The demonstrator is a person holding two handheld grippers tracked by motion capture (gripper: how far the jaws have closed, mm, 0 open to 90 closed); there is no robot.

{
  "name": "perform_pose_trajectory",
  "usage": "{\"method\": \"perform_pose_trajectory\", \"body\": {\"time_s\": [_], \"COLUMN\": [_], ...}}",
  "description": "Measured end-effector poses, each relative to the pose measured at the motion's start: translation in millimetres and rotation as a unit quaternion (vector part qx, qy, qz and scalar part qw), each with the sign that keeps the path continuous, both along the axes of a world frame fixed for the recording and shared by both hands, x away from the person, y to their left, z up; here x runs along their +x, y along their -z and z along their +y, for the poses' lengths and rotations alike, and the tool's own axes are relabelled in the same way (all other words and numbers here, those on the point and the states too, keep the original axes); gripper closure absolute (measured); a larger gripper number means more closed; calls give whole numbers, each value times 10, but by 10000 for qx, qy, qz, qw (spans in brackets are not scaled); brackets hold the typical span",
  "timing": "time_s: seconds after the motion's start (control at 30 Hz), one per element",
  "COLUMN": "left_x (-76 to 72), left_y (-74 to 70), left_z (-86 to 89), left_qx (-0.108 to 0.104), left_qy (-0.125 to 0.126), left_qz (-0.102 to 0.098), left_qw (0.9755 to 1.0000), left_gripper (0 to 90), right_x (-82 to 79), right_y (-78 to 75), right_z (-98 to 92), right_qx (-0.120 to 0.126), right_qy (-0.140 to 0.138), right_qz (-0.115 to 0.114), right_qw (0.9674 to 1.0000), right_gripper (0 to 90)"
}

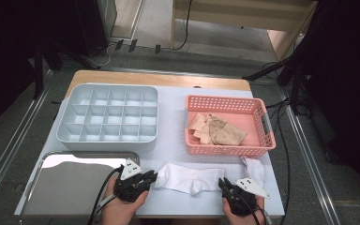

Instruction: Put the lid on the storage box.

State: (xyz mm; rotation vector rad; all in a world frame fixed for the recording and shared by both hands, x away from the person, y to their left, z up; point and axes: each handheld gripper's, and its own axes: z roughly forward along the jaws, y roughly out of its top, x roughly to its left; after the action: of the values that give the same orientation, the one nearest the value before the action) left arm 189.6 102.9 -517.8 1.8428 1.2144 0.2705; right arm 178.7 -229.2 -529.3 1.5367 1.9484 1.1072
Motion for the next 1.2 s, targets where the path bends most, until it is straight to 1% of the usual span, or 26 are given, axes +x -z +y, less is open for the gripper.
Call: {"method": "perform_pose_trajectory", "body": {"time_s": [0.1,0.13,0.17,0.2,0.23,0.27,0.3,0.33,0.37,0.4,0.43,0.53,0.57,0.6,0.63,0.67,0.7,0.73,0.83,0.9,0.93,0.97,1.0,1.13,1.17,1.2], "left_x": [-25,-52,-52,-72,-72,-82,-82,-75,-70,-68,-59,-44,-36,-36,-24,-24,-15,5,18,32,38,38,69,175,184,188], "left_y": [-32,-51,-51,-39,-39,-12,12,27,42,47,50,46,49,49,61,61,62,59,38,1,-14,-14,-30,21,36,48], "left_z": [-22,-74,-74,-161,-161,-248,-314,-360,-387,-403,-405,-409,-414,-414,-415,-415,-401,-343,-252,-153,-108,-108,-19,114,123,128], "left_qx": [-61,-73,-73,50,50,279,534,723,782,826,799,825,913,913,996,996,912,775,558,277,211,211,115,92,116,188], "left_qy": [-2,141,141,311,311,446,505,619,665,642,611,554,591,591,685,685,726,767,734,658,616,616,514,271,235,206], "left_qz": [-70,-166,-166,-201,-201,-178,-151,-68,-31,-33,-31,27,1,1,1,1,43,104,137,217,198,198,206,349,352,346], "left_qw": [10000,9997,9997,9993,9993,9985,9972,9954,9947,9945,9949,9951,9941,9941,9927,9927,9932,9940,9956,9972,9977,9977,9984,9990,9990,9990], "left_gripper": [717,706,695,685,681,672,668,643,615,603,604,648,687,722,808,839,839,881,893,895,896,896,896,890,888,886], "right_x": [4,6,6,7,7,9,8,8,6,5,5,3,3,3,3,2,2,0,-1,2,5,7,14,33,39,49], "right_y": [2,4,6,8,8,13,13,14,16,18,20,20,21,21,21,21,21,17,2,-18,-25,-32,-35,-49,-49,-46], "right_z": [-5,-6,-6,-4,-4,5,8,14,18,19,18,18,18,18,17,16,16,13,-11,-59,-85,-114,-150,-277,-295,-311], "right_qx": [33,45,59,65,65,60,65,59,64,61,58,74,67,67,57,57,57,82,112,141,150,169,179,206,196,170], "right_qy": [-5,-9,0,-11,-11,-21,-32,-51,-56,-55,-56,-32,-32,-32,-57,-60,-60,-59,-64,-53,-28,-3,-10,95,109,74], "right_qz": [-11,-7,6,10,10,13,17,12,17,18,17,43,41,41,14,12,12,17,-20,-50,-53,-44,-68,-72,-65,-79], "right_qw": [10000,10000,10000,10000,10000,10000,10000,10000,10000,10000,10000,10000,10000,10000,10000,10000,10000,9999,9999,9999,9999,9998,9998,9997,9997,9998], "right_gripper": [816,816,815,815,815,815,815,814,814,813,813,813,813,813,813,813,813,813,813,813,813,813,813,814,814,813]}}
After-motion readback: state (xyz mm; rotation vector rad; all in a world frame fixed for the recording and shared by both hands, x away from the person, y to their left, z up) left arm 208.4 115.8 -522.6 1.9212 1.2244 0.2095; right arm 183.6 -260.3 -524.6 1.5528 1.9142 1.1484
